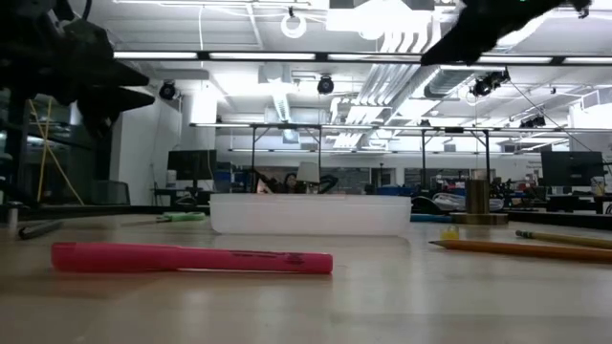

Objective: Pick & place school supplies into a supply box
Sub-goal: Put the blue pen into the orange supply box

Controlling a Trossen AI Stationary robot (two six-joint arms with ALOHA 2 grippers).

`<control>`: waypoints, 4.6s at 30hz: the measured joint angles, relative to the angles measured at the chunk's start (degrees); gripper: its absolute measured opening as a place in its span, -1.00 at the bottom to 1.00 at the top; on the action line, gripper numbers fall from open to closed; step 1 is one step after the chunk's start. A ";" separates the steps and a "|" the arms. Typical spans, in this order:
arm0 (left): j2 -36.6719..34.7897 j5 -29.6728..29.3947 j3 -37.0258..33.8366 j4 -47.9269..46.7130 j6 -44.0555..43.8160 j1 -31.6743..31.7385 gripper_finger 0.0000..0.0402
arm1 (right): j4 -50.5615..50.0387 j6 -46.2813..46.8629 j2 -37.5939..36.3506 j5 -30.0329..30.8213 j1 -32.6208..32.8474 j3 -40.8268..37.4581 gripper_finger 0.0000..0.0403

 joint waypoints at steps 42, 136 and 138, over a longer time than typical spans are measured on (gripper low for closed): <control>0.00 -0.11 -0.01 -1.49 -0.47 0.00 -0.14 | -13.97 -3.91 30.35 -0.14 -16.48 15.81 -0.84; 0.01 -0.44 0.01 -1.69 -0.48 -0.02 -0.14 | -12.26 -10.36 56.63 -7.41 -30.27 15.95 -0.39; 0.00 -0.44 -0.01 -1.69 -0.49 -0.02 -0.14 | -11.89 -10.21 57.32 -7.33 -29.95 16.02 -0.39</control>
